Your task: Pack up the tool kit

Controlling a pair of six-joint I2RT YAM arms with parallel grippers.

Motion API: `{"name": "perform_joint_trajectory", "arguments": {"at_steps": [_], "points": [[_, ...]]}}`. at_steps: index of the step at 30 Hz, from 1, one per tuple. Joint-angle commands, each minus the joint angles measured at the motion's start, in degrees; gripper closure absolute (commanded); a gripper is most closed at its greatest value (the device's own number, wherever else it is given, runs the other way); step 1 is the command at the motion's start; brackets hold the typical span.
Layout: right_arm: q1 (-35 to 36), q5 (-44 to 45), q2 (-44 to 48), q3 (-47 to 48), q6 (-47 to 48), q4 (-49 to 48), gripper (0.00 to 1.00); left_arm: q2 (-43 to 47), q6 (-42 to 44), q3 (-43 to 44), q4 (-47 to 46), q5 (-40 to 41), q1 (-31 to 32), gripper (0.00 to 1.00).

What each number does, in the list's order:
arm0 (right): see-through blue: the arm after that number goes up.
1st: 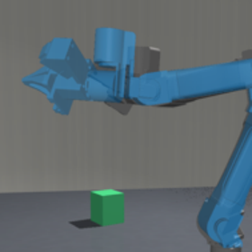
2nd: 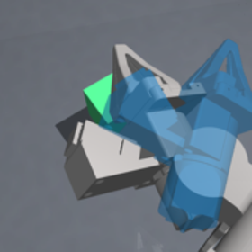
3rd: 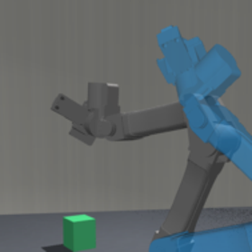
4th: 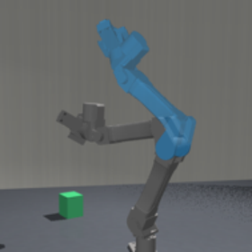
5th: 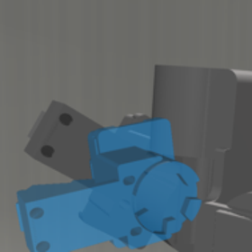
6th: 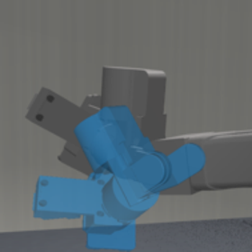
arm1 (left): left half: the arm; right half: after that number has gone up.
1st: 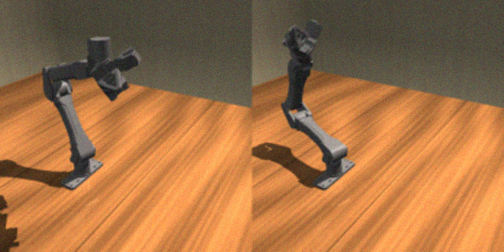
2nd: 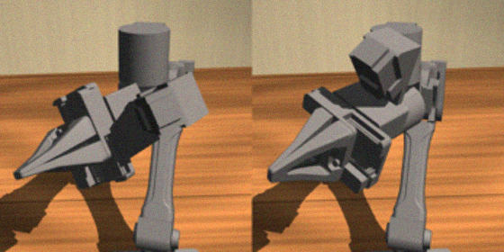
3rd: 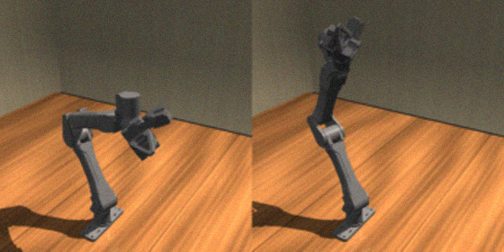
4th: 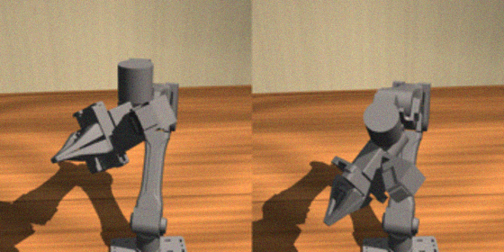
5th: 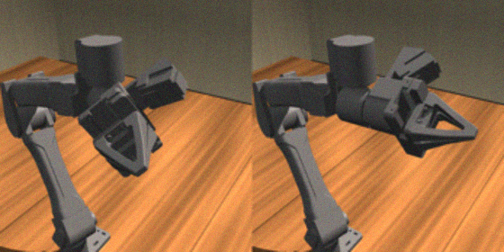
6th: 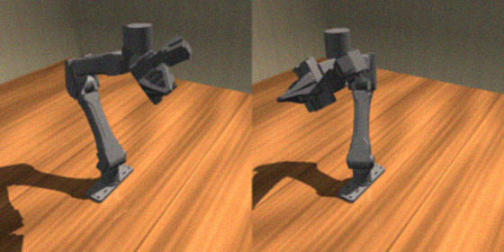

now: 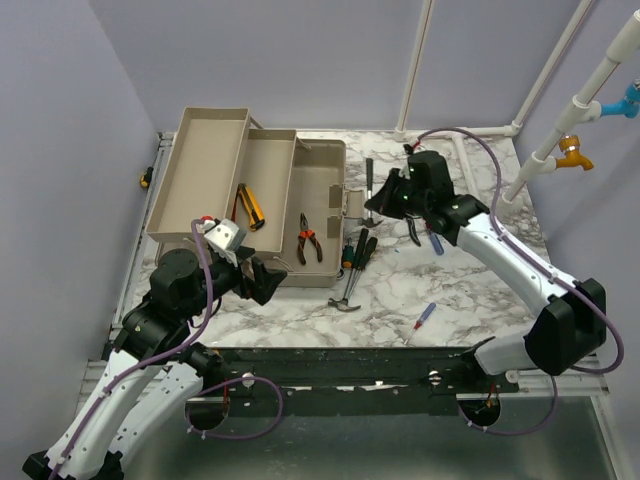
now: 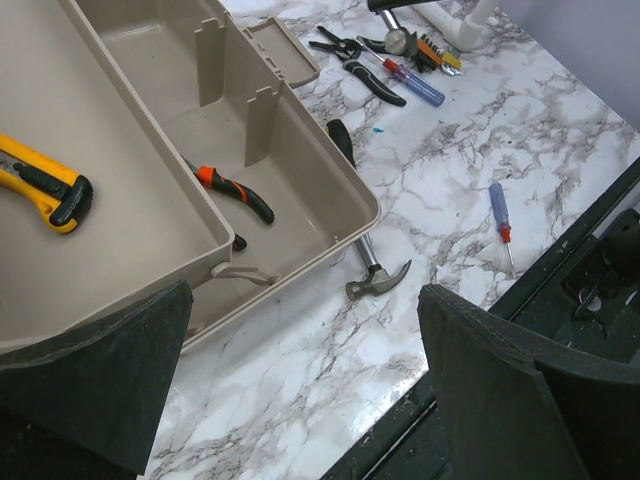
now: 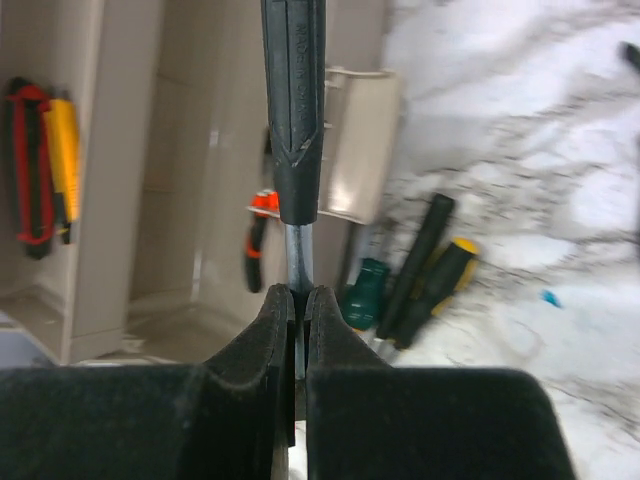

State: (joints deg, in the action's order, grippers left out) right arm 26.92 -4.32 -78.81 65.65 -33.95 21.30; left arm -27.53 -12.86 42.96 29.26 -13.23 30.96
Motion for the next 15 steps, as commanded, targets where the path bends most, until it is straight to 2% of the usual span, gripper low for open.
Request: {"name": "perform_joint_trajectory", "arguments": {"at_steps": [1,10,15], "points": [[6.17,-4.2,-4.95,5.84,-3.84,-3.43,0.99,1.06,0.38,0.55,-0.83,-0.9,-0.46,0.01],[15.58,1.71,-19.2,13.54,-9.2,-5.18,0.99,1.68,0.23,0.37,-0.7,-0.88,-0.51,0.02],[17.38,2.03,-24.34,14.72,-10.97,-7.58,0.9,1.89,0.29,0.33,-0.6,-0.87,-0.47,0.01]]}}
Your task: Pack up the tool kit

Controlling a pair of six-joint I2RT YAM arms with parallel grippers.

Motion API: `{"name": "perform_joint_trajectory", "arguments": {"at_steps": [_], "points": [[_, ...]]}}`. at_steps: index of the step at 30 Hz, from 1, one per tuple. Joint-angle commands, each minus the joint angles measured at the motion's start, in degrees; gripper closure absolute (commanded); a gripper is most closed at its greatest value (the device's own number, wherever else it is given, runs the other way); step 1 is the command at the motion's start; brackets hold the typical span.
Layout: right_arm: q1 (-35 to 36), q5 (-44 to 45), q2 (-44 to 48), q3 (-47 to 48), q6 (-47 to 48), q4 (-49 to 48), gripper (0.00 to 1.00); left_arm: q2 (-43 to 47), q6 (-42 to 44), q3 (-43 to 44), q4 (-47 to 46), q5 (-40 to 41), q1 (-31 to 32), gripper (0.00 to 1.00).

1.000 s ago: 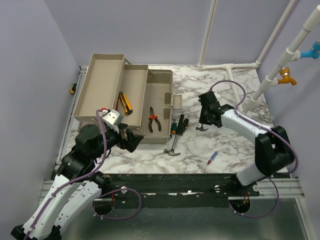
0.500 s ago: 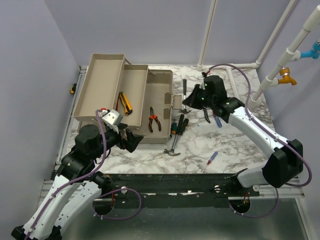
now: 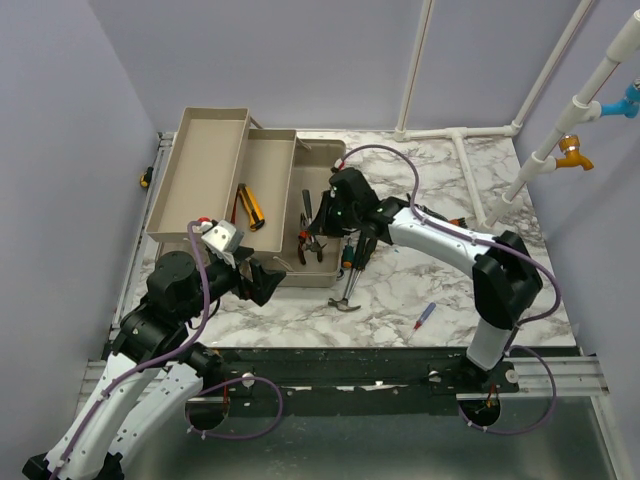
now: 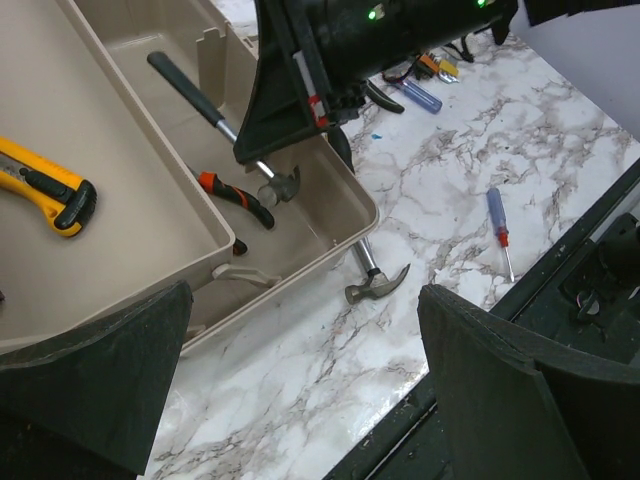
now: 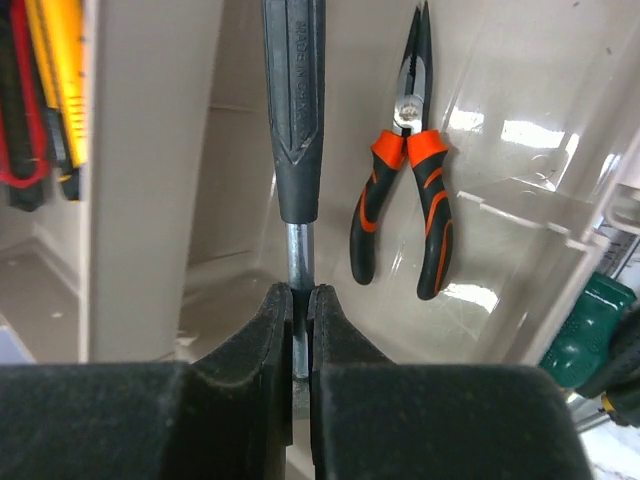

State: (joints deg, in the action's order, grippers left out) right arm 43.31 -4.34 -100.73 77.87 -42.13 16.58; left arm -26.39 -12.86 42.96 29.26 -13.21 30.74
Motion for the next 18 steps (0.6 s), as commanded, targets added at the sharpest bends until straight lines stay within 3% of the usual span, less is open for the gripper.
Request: {"name": "perform_joint_trajectory", "arguments": {"at_steps": [1,4,7,11,18], "points": [[1.15,2.05,-3.07,2.72,-2.96,-2.95,0.85,0.86,0.29,0.37,-0.66,-0.77,-0.3,0.02],[1.49,2.43,-3.5,3.12,-2.79,-2.75,0.56,1.06,0.28,0.37,-0.6,-0.77,-0.32,0.02],[1.56,4.01,-1.37,2.07,-2.24,-2.34,0.41,1.17,0.29,0.37,-0.6,-0.9,-0.31,0.02],[1.54,8.62,3.9,-0.87,-1.3,-0.19,0.38,1.36,0.27,0.41,-0.6,-0.93,-0.25,0.02],[1.53,17.51,19.68,-12.81,-2.14,3.23,0.42,1.15,0.29,0.46,-0.34,-0.63,-0.35,0.02]]}}
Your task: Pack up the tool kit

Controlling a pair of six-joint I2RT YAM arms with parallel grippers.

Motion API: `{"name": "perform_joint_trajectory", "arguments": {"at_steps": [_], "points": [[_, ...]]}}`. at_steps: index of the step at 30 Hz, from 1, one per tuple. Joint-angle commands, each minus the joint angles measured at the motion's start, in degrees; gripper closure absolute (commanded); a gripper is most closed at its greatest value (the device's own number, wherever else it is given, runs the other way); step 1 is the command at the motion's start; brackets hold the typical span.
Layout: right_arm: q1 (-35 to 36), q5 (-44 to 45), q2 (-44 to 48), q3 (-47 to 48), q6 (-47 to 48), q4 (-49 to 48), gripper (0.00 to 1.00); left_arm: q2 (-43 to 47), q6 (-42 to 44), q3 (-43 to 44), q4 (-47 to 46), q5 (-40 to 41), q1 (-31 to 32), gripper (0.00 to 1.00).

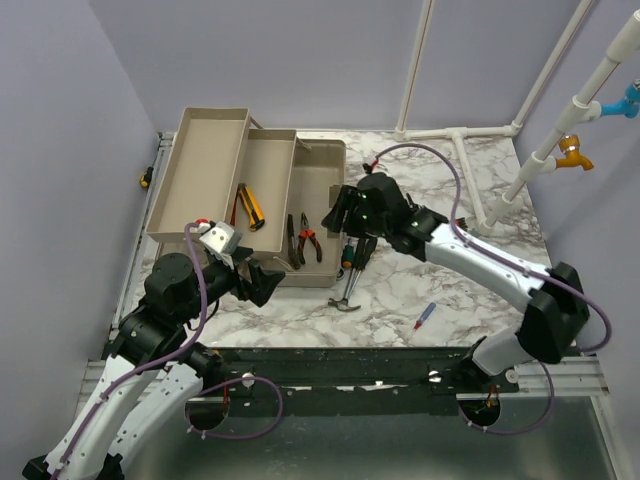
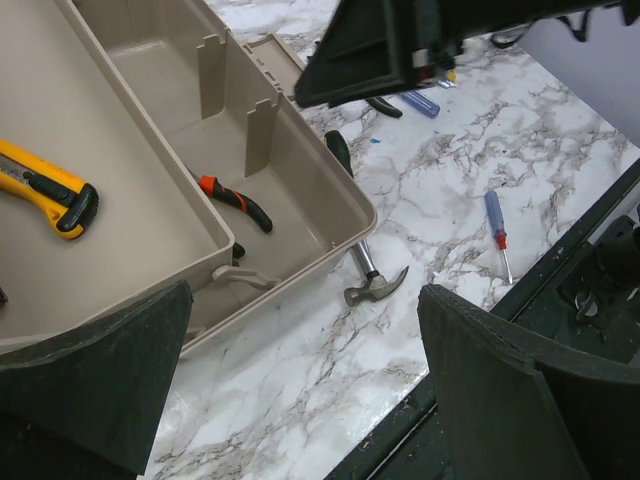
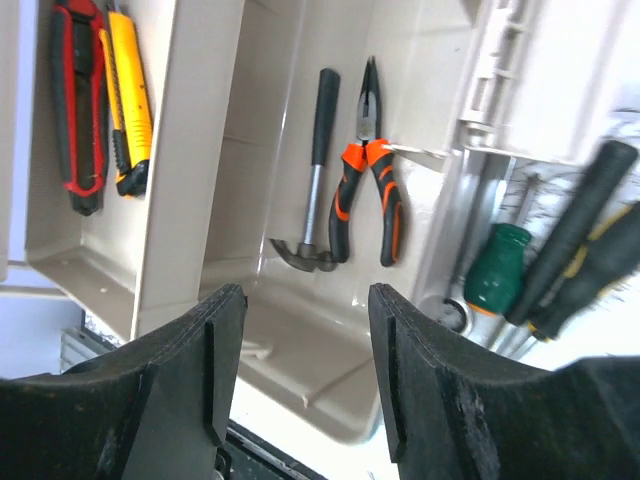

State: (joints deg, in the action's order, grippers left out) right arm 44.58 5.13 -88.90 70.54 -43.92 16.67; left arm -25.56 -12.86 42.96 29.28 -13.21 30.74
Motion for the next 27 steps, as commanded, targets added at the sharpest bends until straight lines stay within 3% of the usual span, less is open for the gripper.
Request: {"name": "perform_joint_trajectory", "arguments": {"at_steps": [1,4,8,14,20,22,27], "points": [[0.24,10.29,10.36,-7.47,-0.73,4.14,0.42,0.28,0.27,0.5,-0.37,-0.68,-0.33,0.01],[0.25,17.01,16.1,-11.66,-3.5,10.59,0.42,0.36,0.18,0.46,-0.35,-0.94,-0.34,0.02],[0.25,27.4,17.89,-12.97,-16.48,27.96,0.4,0.77,0.07,0.37,-0.36,-1.07,-0.33,0.02],[0.22,27.45,18.75,-16.47,-35.48,48.63,0.4,1.1,0.03,0.37,-0.36,-1.31,-0.33,0.02],[0.25,24.09,23.84,-24.22,-40.88,51.84,0.39,1.39,0.02,0.37,-0.2,-1.08,-0.38,0.01],[0.21,23.28,25.81,-27.47,-41.96,50.39,0.31,1.46,0.03,0.37,-0.24,-1.1,-0.33,0.01],[0.23,20.88,26.91,-33.06,-42.79,43.85,0.31,1.37,0.08,0.37,-0.21,-1.25,-0.36,0.02]]}}
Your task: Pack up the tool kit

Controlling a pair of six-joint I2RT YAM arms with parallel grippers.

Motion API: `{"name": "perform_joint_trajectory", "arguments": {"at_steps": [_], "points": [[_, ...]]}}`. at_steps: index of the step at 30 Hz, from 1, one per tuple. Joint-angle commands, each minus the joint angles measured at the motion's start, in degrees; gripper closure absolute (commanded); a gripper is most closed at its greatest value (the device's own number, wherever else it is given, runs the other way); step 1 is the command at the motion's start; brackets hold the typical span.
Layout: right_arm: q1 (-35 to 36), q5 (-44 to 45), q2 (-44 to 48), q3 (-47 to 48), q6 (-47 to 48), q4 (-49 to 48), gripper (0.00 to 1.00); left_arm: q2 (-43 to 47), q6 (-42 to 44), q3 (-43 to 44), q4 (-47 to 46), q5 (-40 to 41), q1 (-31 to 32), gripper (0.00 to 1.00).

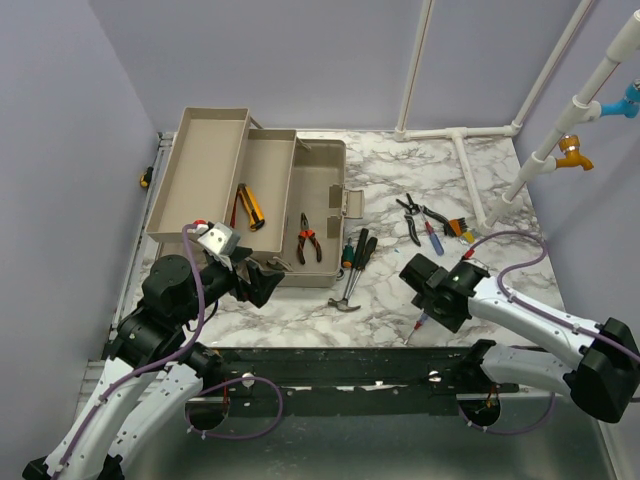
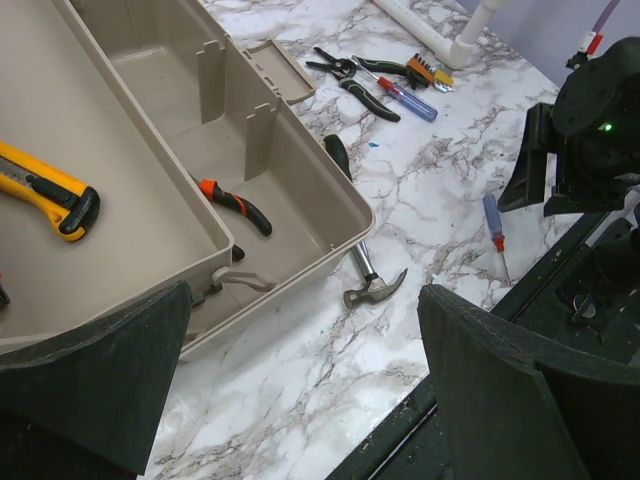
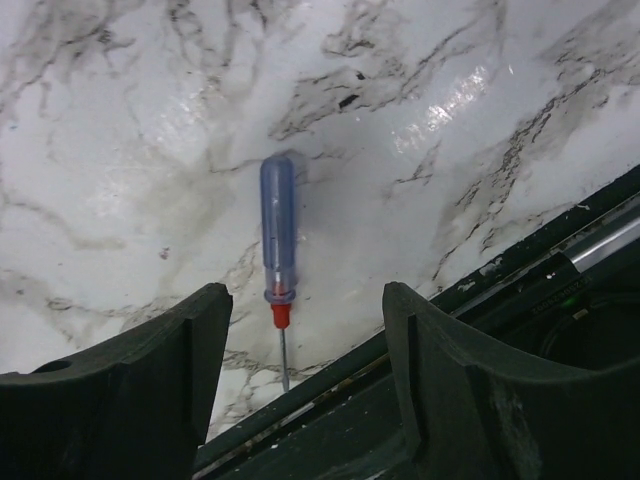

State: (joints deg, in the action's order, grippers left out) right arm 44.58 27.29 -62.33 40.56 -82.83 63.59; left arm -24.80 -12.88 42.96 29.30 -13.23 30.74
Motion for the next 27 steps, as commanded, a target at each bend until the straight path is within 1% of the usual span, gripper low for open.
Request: {"name": "perform_joint_trajectory", "arguments": {"at_steps": [1,8,13,16,17,18,19,20,22,25,27], "points": [[0.25,-1.42,0.04,-3.83,-3.83,-4.25,0.31,0.66,0.1,0.37,-0.22,-1.31,-0.38,0.01],[0.25,-0.8,-3.47,-4.36,-3.48,-11.2,0.34,0.79,0.14,0.33,-0.22,-1.23,-0.33,0.02],[0.2,0.27,-7.6,-4.61,-4.12,-13.75,0.4,0.74,0.23,0.37,-0.14,-0.86,-0.33,0.02],[0.25,0.22,-10.32,-4.92,-4.38,-14.91,0.46,0.81,0.23,0.37,-0.08,-0.74,-0.33,0.02],[0.23,0.09,-11.09,-4.88,-4.38,-15.06,0.49,0.87,0.22,0.37,-0.04,-0.61,-0.34,0.01],[0.22,-0.02,-11.74,-4.68,-4.01,-15.41,0.56,0.88,0.23,0.37,-0.05,-0.59,-0.34,0.01],[0.24,-0.13,-12.06,-4.41,-3.64,-15.58,0.65,0.92,0.23,0.37,-0.1,-0.56,-0.34,0.02],[0.25,-0.15,-12.29,-3.98,-3.24,-15.6,0.77,0.97,0.23,0.33,-0.04,-0.56,-0.33,0.01],[0.22,0.01,-12.17,-2.81,-1.8,-15.47,0.92,0.93,0.23,0.3,-0.12,-0.67,-0.33,0.01],[0.18,0.47,-10.91,-0.64,1.77,-15.82,0.99,0.82,0.22,0.36,-0.13,-0.72,-0.33,0.02],[0.25,-0.33,-9.16,0.99,7.68,-18.96,0.99,0.86,0.18,0.37,-0.23,-0.76,-0.33,0.02]]}}
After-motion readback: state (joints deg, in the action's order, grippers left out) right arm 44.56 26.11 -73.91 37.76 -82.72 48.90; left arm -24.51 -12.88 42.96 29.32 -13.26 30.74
